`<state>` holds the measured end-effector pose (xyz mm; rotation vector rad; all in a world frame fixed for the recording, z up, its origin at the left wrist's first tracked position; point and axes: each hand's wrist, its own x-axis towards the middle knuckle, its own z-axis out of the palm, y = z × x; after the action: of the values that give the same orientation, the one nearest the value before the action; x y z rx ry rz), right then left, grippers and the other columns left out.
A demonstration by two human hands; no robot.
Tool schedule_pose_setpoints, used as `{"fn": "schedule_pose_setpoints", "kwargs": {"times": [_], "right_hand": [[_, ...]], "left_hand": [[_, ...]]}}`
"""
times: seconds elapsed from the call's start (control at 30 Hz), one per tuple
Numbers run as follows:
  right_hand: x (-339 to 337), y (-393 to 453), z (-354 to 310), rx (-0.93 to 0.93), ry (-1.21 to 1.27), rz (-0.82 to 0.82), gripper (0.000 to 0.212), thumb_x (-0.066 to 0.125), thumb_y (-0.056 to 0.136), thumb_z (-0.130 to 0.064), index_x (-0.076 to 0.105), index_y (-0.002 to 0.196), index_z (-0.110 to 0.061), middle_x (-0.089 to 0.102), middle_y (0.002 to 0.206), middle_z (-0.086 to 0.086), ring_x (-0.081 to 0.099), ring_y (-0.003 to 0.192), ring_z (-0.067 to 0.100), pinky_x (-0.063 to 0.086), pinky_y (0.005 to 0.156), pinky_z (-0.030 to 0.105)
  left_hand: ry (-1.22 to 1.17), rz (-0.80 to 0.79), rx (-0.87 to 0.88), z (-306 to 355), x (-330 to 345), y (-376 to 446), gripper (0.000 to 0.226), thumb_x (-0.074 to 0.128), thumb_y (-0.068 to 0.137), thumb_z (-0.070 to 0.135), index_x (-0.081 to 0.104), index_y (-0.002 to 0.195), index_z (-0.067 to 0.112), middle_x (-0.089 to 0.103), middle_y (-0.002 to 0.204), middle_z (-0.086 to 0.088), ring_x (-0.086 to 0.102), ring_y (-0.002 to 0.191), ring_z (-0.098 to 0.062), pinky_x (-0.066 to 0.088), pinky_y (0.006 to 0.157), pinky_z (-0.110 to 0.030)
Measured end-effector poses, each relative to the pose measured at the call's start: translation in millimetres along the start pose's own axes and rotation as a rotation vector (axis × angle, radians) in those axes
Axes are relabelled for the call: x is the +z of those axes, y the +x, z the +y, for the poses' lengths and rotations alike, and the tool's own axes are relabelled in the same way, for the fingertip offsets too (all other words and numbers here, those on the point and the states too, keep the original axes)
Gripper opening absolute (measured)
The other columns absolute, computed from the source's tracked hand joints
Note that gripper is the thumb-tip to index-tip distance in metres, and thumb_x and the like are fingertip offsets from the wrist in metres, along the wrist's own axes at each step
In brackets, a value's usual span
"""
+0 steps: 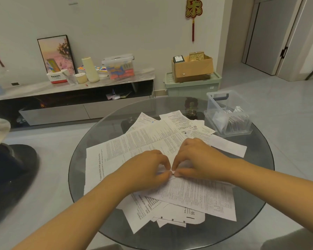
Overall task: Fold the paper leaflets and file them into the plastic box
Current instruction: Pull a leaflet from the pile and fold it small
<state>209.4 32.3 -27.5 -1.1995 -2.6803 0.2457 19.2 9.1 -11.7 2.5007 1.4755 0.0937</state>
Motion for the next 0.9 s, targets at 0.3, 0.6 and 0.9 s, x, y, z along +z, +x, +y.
{"fn": "schedule_pose_setpoints", "kwargs": {"times": [0.3, 0.6, 0.9], "right_hand": [[-10.4, -8.5, -0.5, 0.092, 0.136, 0.050, 0.009, 0.055, 0.089, -0.028, 0.063, 0.089, -0.023, 0.064, 0.083, -0.010, 0.058, 0.077, 0.005, 0.047, 0.069, 0.022], [-14.9, -21.0, 20.8, 0.208, 0.337, -0.073, 0.015, 0.060, 0.086, -0.028, 0.068, 0.097, -0.021, 0.068, 0.092, -0.009, 0.061, 0.086, 0.006, 0.052, 0.079, 0.025], [-7.3, -17.9, 23.7, 0.290, 0.033, 0.078, 0.049, 0.067, 0.081, -0.044, 0.046, 0.124, -0.037, 0.052, 0.123, -0.015, 0.045, 0.113, 0.007, 0.040, 0.091, 0.024]], "left_hand": [[-0.075, 0.080, 0.012, -3.1, -0.8, 3.0, 0.027, 0.057, 0.087, 0.047, 0.063, 0.105, 0.029, 0.058, 0.102, 0.013, 0.055, 0.091, -0.003, 0.049, 0.080, -0.027], [-0.205, 0.082, -0.118, -1.1, 4.7, 14.2, 0.021, 0.059, 0.090, 0.040, 0.059, 0.072, 0.028, 0.054, 0.072, 0.016, 0.050, 0.065, -0.001, 0.035, 0.057, -0.016], [-0.167, 0.127, -0.205, 7.0, 17.1, 22.7, 0.046, 0.065, 0.085, 0.037, 0.042, 0.126, 0.032, 0.057, 0.103, 0.011, 0.057, 0.087, -0.010, 0.050, 0.081, -0.031]]}}
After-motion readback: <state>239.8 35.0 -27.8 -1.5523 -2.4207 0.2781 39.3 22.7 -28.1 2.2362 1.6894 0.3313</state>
